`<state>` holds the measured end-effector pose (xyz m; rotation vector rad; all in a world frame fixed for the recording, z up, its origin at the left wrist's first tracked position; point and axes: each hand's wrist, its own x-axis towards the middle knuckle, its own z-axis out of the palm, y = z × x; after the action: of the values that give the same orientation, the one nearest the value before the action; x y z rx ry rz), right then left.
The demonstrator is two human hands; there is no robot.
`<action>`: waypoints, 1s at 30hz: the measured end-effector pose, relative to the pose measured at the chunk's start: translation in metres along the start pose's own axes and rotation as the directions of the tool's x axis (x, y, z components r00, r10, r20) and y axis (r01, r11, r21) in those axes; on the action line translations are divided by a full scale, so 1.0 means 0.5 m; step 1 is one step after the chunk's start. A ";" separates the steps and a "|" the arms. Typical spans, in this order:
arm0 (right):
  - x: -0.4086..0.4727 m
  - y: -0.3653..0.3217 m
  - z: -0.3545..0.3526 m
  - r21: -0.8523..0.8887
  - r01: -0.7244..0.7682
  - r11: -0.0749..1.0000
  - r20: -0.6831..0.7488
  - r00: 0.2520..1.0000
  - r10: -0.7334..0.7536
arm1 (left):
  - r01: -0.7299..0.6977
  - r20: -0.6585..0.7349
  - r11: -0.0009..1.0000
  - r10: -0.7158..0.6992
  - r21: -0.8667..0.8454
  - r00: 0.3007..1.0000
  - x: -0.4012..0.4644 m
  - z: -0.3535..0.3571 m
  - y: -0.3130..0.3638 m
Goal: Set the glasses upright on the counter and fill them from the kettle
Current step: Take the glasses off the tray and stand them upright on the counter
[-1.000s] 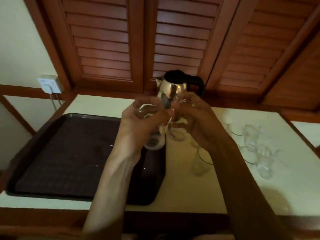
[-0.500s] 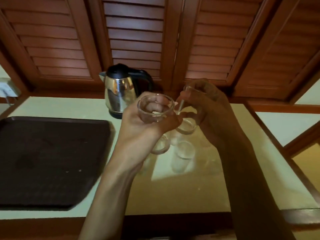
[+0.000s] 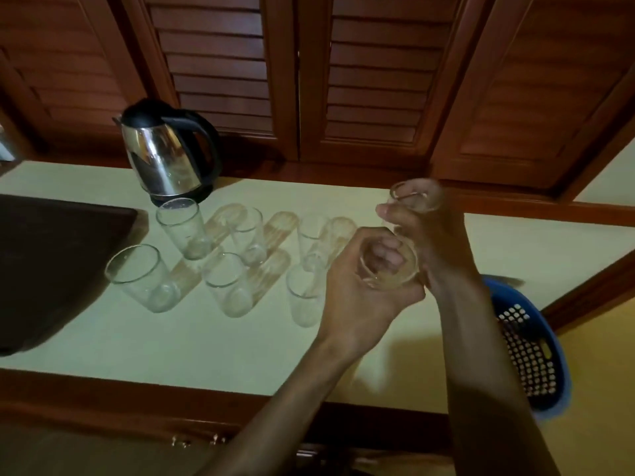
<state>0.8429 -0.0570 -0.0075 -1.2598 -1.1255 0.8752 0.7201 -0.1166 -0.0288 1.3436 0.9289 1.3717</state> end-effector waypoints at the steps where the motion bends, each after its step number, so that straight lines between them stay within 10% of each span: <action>1: 0.006 0.016 -0.006 -0.007 -0.007 1.000 -0.005 1.000 0.007 | 0.011 0.011 1.000 -0.011 0.023 1.000 -0.002 0.011 -0.019; 30: 0.092 0.245 0.001 0.022 -0.042 0.999 0.271 0.962 0.035 | 0.187 -0.123 0.942 -0.158 0.278 0.980 -0.001 0.055 -0.189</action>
<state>0.8643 0.0038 -0.1212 -1.1656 -1.3023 1.1140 0.7591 -0.0970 -0.1168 1.3795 1.3238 1.2093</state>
